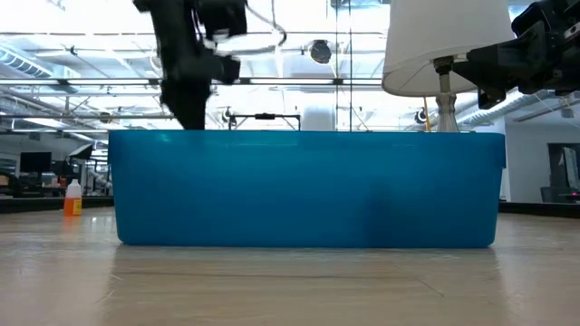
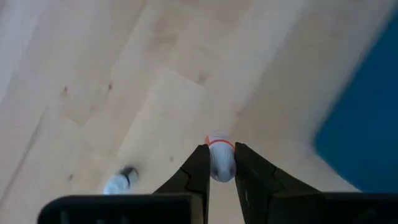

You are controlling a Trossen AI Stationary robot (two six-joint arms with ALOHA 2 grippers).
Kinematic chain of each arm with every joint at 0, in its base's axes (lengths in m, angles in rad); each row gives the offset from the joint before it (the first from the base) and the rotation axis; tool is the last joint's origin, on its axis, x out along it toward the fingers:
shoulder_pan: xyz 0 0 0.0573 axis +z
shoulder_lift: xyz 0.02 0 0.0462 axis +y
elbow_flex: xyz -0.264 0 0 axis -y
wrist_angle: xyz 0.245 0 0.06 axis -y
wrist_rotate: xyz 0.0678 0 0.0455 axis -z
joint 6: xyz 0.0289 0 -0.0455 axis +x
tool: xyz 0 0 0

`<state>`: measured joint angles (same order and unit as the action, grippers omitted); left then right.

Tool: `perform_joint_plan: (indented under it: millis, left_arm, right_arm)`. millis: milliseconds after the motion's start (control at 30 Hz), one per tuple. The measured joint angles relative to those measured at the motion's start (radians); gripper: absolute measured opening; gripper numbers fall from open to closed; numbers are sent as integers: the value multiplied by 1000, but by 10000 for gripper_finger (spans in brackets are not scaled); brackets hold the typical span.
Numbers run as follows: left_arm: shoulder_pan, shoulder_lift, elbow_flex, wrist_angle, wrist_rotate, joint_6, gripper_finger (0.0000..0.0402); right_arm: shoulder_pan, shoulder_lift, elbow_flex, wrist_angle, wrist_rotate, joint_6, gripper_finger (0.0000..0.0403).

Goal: Pick & Place food coloring
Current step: Put the yellow food coloring bottle into the bin, then put the blue food coloring bottle into the bin

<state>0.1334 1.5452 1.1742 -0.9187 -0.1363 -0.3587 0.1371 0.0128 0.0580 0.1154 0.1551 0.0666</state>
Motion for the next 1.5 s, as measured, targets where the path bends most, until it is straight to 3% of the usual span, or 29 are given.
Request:
perform_joint_plan:
  millis: [167,333,467,833,1167,1500]
  left_arm:
    - [-137,11,169,-141,-46,-42,52]
    - [-272,74,280,-115,-49,-43,52]
    - [-337,159,300,-115,-48,-43,52]
    - [-373,411,299,-110,3,-33,52]
    - [-356,456,299,-77,17,-35,53]
    - [-356,455,299,-74,20,-32,167]
  right_arm:
    - [0,0,0,1,0,0,114]
    - [0,0,0,0,0,0,114]
    - [0,0,0,0,0,0,114]
    - [0,0,0,0,0,0,114]
    - [0,0,0,0,0,0,114]
    - [0,0,0,0,0,0,114]
